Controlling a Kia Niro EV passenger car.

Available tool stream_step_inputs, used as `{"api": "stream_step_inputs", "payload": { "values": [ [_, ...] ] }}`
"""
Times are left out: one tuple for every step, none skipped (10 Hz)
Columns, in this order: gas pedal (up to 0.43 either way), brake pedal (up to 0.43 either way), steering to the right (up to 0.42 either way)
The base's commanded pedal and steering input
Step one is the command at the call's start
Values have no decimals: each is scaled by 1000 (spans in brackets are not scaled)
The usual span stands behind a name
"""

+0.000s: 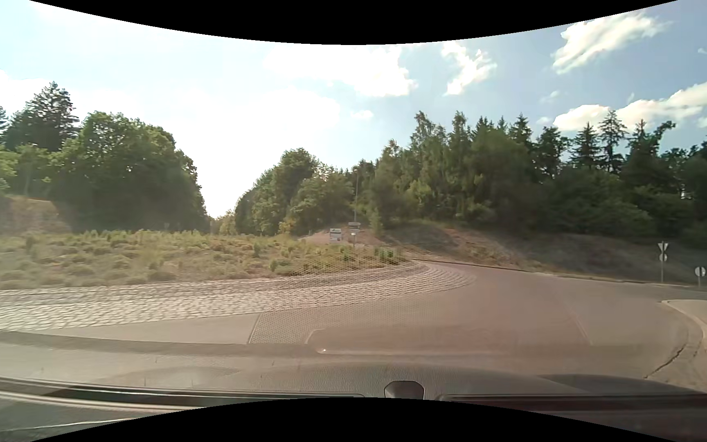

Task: Follow the waypoints while adhering to traffic rules and regulations

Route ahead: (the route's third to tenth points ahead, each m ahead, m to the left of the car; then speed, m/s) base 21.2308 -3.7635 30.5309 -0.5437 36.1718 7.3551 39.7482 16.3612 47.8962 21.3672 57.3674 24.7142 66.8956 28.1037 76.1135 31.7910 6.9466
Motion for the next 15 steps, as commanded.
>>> {"api": "stream_step_inputs", "payload": {
  "values": [
    [138,6,294],
    [138,6,293],
    [177,6,285],
    [177,6,273],
    [177,6,267],
    [177,6,254],
    [177,6,240],
    [169,6,220],
    [157,6,186],
    [157,6,146],
    [150,6,89],
    [130,6,25],
    [130,6,-21],
    [130,6,-75],
    [130,6,-115]
  ]
}}
